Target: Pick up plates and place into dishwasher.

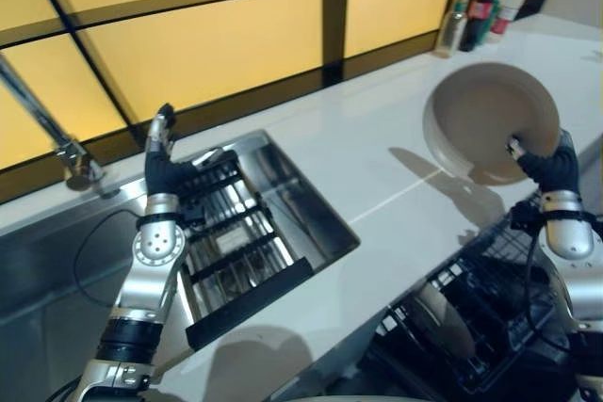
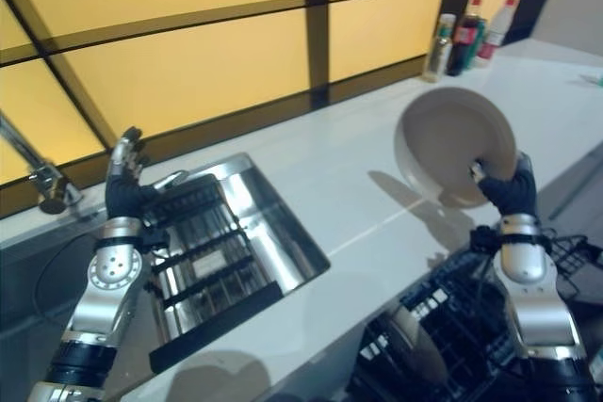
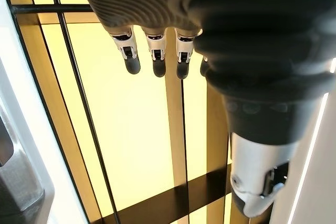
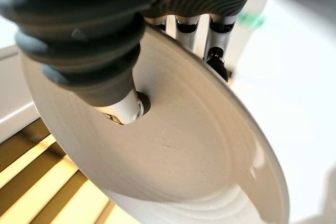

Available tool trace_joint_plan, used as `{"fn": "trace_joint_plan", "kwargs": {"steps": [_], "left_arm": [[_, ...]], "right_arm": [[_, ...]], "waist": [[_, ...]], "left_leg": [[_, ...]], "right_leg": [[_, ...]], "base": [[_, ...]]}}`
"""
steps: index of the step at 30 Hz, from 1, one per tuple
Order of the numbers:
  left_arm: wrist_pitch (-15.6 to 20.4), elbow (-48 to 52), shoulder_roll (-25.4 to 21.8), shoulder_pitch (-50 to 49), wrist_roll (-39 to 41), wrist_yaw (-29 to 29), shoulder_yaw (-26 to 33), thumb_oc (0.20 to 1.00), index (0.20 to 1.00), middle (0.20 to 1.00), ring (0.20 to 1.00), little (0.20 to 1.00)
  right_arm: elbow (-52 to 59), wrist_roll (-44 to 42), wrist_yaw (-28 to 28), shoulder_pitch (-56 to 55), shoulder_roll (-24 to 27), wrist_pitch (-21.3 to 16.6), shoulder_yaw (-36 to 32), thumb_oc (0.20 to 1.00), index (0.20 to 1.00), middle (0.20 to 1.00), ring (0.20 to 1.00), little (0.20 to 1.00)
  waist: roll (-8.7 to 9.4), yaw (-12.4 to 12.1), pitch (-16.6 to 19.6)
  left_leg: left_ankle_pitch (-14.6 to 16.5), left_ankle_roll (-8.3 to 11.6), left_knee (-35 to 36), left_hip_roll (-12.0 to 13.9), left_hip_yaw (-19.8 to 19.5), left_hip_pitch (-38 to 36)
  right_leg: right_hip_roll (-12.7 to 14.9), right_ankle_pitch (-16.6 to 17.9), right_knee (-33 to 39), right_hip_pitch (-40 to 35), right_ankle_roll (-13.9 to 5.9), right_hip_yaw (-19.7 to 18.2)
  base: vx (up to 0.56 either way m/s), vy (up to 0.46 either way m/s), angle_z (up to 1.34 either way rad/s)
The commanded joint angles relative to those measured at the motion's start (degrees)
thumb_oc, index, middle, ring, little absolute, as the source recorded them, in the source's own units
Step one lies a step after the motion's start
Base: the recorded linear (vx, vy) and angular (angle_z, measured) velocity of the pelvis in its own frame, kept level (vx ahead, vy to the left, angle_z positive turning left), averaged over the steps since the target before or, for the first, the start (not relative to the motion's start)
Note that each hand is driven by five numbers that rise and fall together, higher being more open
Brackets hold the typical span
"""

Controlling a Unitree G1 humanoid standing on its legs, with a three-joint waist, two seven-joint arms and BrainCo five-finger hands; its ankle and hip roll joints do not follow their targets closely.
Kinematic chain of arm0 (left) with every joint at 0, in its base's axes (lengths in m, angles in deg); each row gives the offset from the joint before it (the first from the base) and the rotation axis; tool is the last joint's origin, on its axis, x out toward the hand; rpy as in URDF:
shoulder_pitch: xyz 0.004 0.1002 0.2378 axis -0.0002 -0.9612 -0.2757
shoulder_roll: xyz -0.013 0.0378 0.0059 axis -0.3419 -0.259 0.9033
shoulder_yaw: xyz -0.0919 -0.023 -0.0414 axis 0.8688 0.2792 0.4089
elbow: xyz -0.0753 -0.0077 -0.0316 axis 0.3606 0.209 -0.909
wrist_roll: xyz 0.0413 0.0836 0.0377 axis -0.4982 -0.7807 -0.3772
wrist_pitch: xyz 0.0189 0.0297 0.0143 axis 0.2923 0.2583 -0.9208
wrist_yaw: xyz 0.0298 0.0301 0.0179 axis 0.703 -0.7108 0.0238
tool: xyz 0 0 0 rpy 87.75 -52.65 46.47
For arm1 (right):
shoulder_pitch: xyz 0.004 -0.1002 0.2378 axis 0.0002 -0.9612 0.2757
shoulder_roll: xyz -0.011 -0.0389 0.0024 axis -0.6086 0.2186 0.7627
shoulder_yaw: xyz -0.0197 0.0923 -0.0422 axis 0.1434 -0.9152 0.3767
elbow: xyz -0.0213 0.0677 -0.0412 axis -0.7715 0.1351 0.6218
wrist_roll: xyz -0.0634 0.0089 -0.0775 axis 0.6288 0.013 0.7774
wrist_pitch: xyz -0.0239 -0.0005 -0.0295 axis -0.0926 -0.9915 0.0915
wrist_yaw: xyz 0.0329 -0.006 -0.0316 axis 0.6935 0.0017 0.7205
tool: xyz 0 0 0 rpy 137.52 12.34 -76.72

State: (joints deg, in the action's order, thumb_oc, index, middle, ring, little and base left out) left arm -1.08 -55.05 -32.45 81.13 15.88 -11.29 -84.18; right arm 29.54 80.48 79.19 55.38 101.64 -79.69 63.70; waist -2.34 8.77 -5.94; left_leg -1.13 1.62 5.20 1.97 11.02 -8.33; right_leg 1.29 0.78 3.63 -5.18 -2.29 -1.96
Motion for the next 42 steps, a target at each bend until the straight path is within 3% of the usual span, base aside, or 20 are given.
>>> {"fn": "trace_joint_plan", "kwargs": {"steps": [1, 9, 20, 30, 35, 42], "left_arm": [[1.6, -2.1, -5.0, -1.1, 2.0, 0.1, 3.3, 1.0, 1.0, 1.0, 1.0, 1.0], [1.6, -3.2, -5.2, -4.3, 0.6, -1.7, 6.2, 1.0, 1.0, 1.0, 1.0, 1.0], [0.6, -1.4, -7.0, -9.9, 1.0, -4.8, 10.4, 1.0, 1.0, 1.0, 1.0, 1.0], [-1.0, 0.0, -8.1, -9.8, 1.4, -5.3, 8.8, 1.0, 1.0, 1.0, 1.0, 1.0], [-1.5, 1.2, -7.5, -13.0, 1.6, -7.6, 10.0, 1.0, 1.0, 1.0, 1.0, 1.0], [-2.5, 1.0, -7.3, -16.9, 0.3, -10.9, 11.3, 1.0, 1.0, 1.0, 1.0, 1.0]], "right_arm": [[0.7, 2.6, 0.4, -0.5, 3.5, -3.2, -4.4, 0.2, 0.2, 0.2, 0.2, 0.2], [-0.8, 7.1, 2.0, -5.4, 2.7, -0.6, -7.7, 0.2, 0.2, 0.2, 0.2, 0.2], [-3.2, 20.1, 11.9, -11.2, 3.2, -0.5, -11.3, 0.2, 0.2, 0.2, 0.2, 0.2], [-8.0, 23.4, 13.6, -9.4, 5.3, 0.2, -7.9, 0.2, 0.2, 0.2, 0.2, 0.2], [-9.9, 24.5, 11.4, -11.6, 4.0, -1.5, -6.9, 0.2, 0.2, 0.2, 0.2, 0.2], [-12.0, 26.6, 9.1, -15.6, 2.8, -2.6, -4.3, 0.2, 0.2, 0.2, 0.2, 0.2]], "waist": [[3.0, 0.4, 5.2], [2.9, 1.9, 4.5], [3.12, 2.2, 1.7], [2.34, 1.3, -3.2], [2.44, 0.3, -2.8], [4.19, -1.2, -2.1]], "left_leg": [[10.3, -3.8, -2.7, -3.3, 1.2, -2.3], [11.2, -4.55, -3.8, -3.8, 2.7, -2.1], [13.3, -5.68, -8.4, -3.9, 2.9, -1.7], [13.5, -5.48, -13.9, -3.1, 1.6, 0.9], [13.2, -5.2, -13.7, -3.1, 0.8, -0.6], [13.4, -5.41, -14.8, -2.7, 0.2, -2.3]], "right_leg": [[2.1, 2.5, 1.3, 5.0, -5.98, -1.4], [1.7, 3.3, 0.8, 6.8, -6.25, -3.0], [1.7, 3.9, -2.2, 8.9, -6.73, -4.6], [3.1, 3.3, -7.3, 11.1, -7.07, -3.2], [3.6, 3.4, -6.8, 8.9, -7.39, -2.2], [4.0, 3.4, -7.8, 7.3, -7.9, -1.0]], "base": [[0.06, -0.086, -0.26], [0.07, -0.1, -0.24], [0.09, -0.103, -0.11], [0.07, -0.061, -0.01], [0.16, -0.027, 0.1], [0.17, -0.065, 0.06]]}}
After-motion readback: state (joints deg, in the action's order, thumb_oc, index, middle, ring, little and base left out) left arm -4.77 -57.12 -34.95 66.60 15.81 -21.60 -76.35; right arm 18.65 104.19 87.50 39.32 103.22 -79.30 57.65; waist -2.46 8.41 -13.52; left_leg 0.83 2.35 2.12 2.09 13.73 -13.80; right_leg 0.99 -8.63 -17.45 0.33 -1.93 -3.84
